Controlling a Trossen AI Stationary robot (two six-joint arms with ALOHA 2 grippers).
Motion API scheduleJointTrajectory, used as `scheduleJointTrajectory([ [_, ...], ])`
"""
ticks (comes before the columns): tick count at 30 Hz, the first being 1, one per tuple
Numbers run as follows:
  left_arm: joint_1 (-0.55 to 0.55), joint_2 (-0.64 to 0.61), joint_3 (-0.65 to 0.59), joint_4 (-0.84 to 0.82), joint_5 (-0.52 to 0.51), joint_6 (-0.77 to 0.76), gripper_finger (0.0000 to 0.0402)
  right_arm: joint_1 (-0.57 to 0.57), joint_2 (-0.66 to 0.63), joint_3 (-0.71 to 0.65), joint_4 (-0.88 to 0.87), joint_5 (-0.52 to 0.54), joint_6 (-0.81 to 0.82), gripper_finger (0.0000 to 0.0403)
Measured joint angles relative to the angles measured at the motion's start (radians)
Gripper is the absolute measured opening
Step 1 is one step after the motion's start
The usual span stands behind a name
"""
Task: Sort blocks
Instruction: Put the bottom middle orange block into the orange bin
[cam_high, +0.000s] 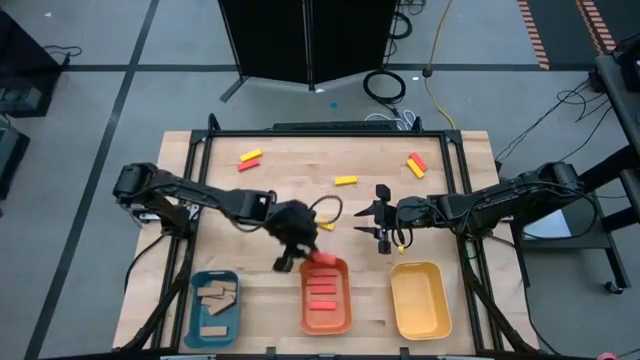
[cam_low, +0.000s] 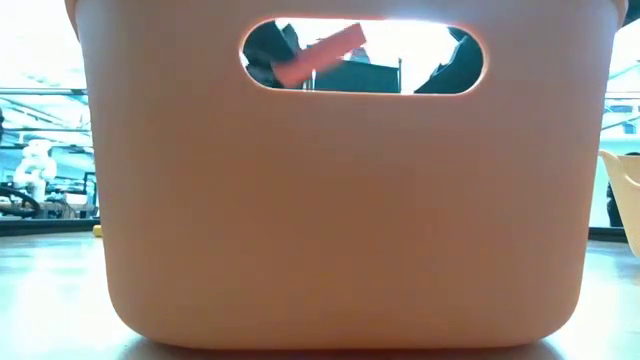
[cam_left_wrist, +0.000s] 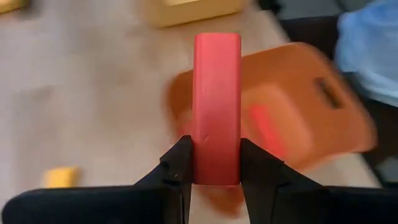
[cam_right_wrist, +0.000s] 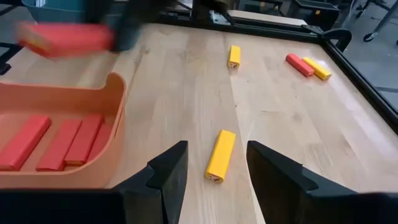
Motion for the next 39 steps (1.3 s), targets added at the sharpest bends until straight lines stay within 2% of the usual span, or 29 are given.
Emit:
scheduleJointTrajectory([
  [3,-0.069,-0.003,0.0,0.05,-0.004,-0.023,0.0091,0.0,0.0,0.0,0.002,0.0,0.0,0.016],
  [7,-0.147,0.021,0.002,0.121,-0.073,-0.066,0.0091,0.0,0.0,0.0,0.01,-0.001,0.006,0.016],
  [12,-0.196,0.073,0.002,0.16,-0.139,-0.078,0.009,0.0,0.0,0.0,0.037,-0.002,0.024,0.016],
  [23,-0.194,0.152,0.002,0.178,-0.158,-0.127,0.0092,0.003,0.0,0.0,0.032,-0.003,0.061,0.016],
  [39,-0.194,0.167,0.002,0.178,-0.173,-0.118,0.0128,0.003,0.0,0.0,0.03,-0.002,0.076,0.016],
])
